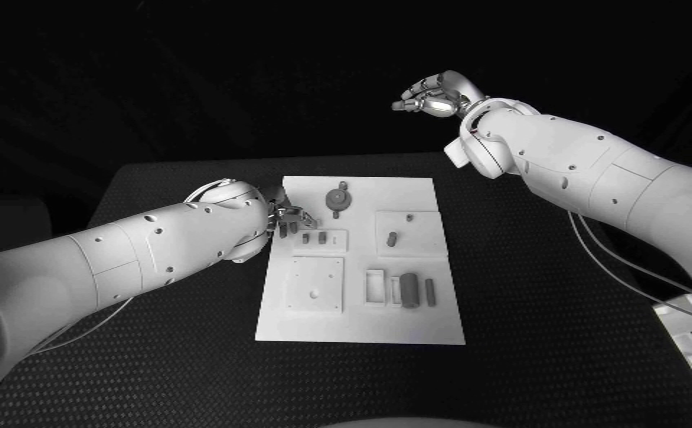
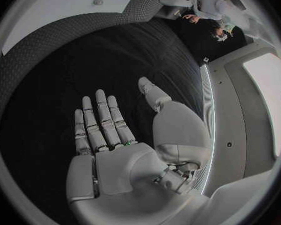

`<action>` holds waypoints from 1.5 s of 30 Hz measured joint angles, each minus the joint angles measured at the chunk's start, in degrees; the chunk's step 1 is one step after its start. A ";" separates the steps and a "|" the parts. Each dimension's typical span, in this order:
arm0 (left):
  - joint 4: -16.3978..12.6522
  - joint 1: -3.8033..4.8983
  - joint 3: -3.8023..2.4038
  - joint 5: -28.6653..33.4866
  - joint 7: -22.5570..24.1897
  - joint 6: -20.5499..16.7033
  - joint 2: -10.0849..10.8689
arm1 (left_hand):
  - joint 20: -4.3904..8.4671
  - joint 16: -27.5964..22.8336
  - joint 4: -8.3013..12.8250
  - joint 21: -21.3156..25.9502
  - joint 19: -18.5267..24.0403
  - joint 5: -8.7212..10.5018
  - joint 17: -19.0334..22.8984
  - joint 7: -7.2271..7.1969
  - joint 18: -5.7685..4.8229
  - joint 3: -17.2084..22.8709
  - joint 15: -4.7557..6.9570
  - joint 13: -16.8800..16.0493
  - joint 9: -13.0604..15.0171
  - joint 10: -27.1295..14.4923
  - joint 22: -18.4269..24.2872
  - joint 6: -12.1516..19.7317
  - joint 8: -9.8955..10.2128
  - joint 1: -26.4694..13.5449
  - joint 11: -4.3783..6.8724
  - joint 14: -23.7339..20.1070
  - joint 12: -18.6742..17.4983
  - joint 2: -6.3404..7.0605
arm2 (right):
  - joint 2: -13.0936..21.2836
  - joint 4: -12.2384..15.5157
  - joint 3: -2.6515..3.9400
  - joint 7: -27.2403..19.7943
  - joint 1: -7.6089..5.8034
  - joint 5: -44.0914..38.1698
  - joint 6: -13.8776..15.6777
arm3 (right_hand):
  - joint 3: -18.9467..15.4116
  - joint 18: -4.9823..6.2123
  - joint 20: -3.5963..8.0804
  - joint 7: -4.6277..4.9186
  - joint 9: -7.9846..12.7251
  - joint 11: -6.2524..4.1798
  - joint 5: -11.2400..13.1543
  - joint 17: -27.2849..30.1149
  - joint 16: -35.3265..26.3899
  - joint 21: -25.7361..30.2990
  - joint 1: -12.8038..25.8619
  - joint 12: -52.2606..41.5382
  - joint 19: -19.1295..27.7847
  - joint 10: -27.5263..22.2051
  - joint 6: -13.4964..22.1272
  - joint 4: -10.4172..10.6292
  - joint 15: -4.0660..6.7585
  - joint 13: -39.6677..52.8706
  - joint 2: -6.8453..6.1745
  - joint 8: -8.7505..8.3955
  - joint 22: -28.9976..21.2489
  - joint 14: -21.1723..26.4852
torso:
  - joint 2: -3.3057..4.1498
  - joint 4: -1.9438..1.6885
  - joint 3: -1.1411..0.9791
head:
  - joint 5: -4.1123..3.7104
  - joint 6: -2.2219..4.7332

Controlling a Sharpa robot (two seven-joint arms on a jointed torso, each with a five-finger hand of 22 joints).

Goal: Assemble the parts on the task board

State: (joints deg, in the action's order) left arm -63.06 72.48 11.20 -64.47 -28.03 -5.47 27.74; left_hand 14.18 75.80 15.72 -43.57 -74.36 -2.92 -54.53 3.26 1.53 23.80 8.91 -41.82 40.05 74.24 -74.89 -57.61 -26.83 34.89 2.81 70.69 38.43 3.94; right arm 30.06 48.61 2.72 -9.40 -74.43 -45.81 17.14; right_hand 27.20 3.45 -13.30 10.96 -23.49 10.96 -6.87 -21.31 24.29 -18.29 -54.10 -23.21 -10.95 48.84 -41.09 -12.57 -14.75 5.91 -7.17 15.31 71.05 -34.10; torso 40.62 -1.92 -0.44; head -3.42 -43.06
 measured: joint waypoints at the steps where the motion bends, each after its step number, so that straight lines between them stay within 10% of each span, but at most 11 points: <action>1: -0.06 0.00 -0.25 0.54 0.14 -0.20 0.08 | -0.12 -0.43 0.28 0.42 0.48 0.00 0.13 0.11 -0.04 0.10 -0.06 0.14 -0.07 -0.65 0.08 0.56 0.01 0.30 -0.07 -0.47 -0.19 -0.61 | 0.02 -0.01 0.00 0.00 0.02 0.02 0.00 | 0.00 0.00 0.00 0.00 0.00 0.00 0.00 0.00 0.00 0.00 0.00 0.00 0.00 0.00 0.00 0.00 0.00 0.00 0.00 0.00 0.06 0.00 | 0.00 0.01 -0.01 | -0.02 0.05; 6: -0.25 -0.02 -2.07 4.10 1.17 -1.46 0.49 | -1.15 -3.79 0.75 3.30 4.31 -4.32 2.04 1.82 -0.45 1.27 -1.56 1.96 -0.84 -6.38 1.04 4.76 0.60 3.98 -1.50 -4.56 -2.87 -3.49 | 0.19 -0.05 0.00 0.00 0.08 0.14 -0.02 | 0.16 0.00 0.00 0.00 0.06 0.00 0.00 -0.06 0.00 0.00 0.00 0.00 0.00 0.00 0.00 0.16 0.00 -0.06 0.00 0.00 0.18 0.00 | 0.00 0.01 -0.01 | -0.19 0.28; 12: 0.08 0.04 -2.65 7.40 6.25 -3.49 0.03 | -5.33 -11.22 0.26 10.34 13.60 -3.48 7.21 4.93 -0.45 12.92 -5.66 7.31 -1.74 -15.64 3.78 8.66 0.37 13.40 -5.87 -13.81 -7.94 -5.88 | 0.29 -0.14 0.00 -0.01 0.10 0.24 -0.07 | 0.16 0.01 0.21 0.00 0.11 0.00 0.00 -0.15 0.00 -0.24 0.00 0.00 -0.22 0.00 0.00 0.16 0.00 -0.13 0.00 0.00 0.37 0.00 | 0.00 -0.01 -0.01 | -0.36 0.56; 19: 1.37 -0.01 -2.50 2.92 16.87 -9.48 -2.77 | -8.67 -18.42 0.89 16.65 18.72 -0.56 13.60 5.50 0.77 15.22 -9.08 15.49 -6.46 -17.86 6.82 9.99 2.41 25.66 -8.44 -18.86 -12.98 -0.02 | 0.07 -0.43 0.00 -0.03 0.36 0.34 -0.21 | 0.16 0.01 0.40 0.00 0.20 0.00 0.00 -0.34 0.00 -0.24 -0.23 0.00 -0.84 0.00 0.00 0.16 0.00 -0.28 0.23 0.20 0.56 0.00 | 0.02 0.01 0.02 | -0.53 1.18; 24: 3.25 -0.05 -1.12 -5.54 19.86 -15.15 -4.92 | -9.00 -19.57 0.88 17.86 18.74 -0.06 15.34 5.24 0.92 13.36 -9.47 18.67 -8.38 -17.61 7.45 9.70 4.59 31.15 -8.99 -18.62 -15.66 4.13 | -0.06 -0.66 0.00 -0.04 0.43 0.39 -0.28 | 0.16 0.01 0.52 0.00 0.20 0.00 0.00 -0.40 0.00 -0.24 -0.23 0.00 -0.96 0.00 0.00 0.16 0.01 -0.34 0.23 0.20 0.57 0.00 | 0.03 -0.01 0.01 | -0.54 1.52; 45: 10.69 -3.33 0.18 -18.58 24.05 -17.47 -9.84 | -9.91 -20.16 0.82 19.12 17.85 -0.07 16.53 4.40 1.13 9.05 -10.24 24.33 -10.85 -17.33 7.76 9.31 6.87 31.82 -10.30 -17.97 -22.61 5.79 | -1.20 -1.74 0.00 -0.27 0.47 0.55 -0.91 | 0.33 0.03 0.92 -0.21 0.64 0.00 0.00 -1.28 0.88 -0.24 -0.45 0.00 -5.04 0.00 0.20 -0.01 1.22 -1.24 0.46 0.50 0.32 -2.07 | 0.10 0.05 0.03 | -0.99 2.07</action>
State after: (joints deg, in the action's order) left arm -52.37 69.15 11.39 -83.05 -3.98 -22.94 17.89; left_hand 4.28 55.63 16.54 -24.45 -56.52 -2.99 -38.00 7.66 2.67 32.85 -1.34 -17.49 29.20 56.91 -67.13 -48.30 -19.96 66.71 -7.49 52.72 15.83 9.73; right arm 28.86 46.87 2.72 -9.67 -73.96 -45.26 16.23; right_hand 27.54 3.48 -12.38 10.75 -22.85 10.95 -6.88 -22.60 25.16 -18.53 -54.55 -23.21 -15.99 48.84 -40.88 -12.57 -13.53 4.68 -6.72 15.81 71.37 -36.17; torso 40.73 -1.87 -0.41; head -4.41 -40.98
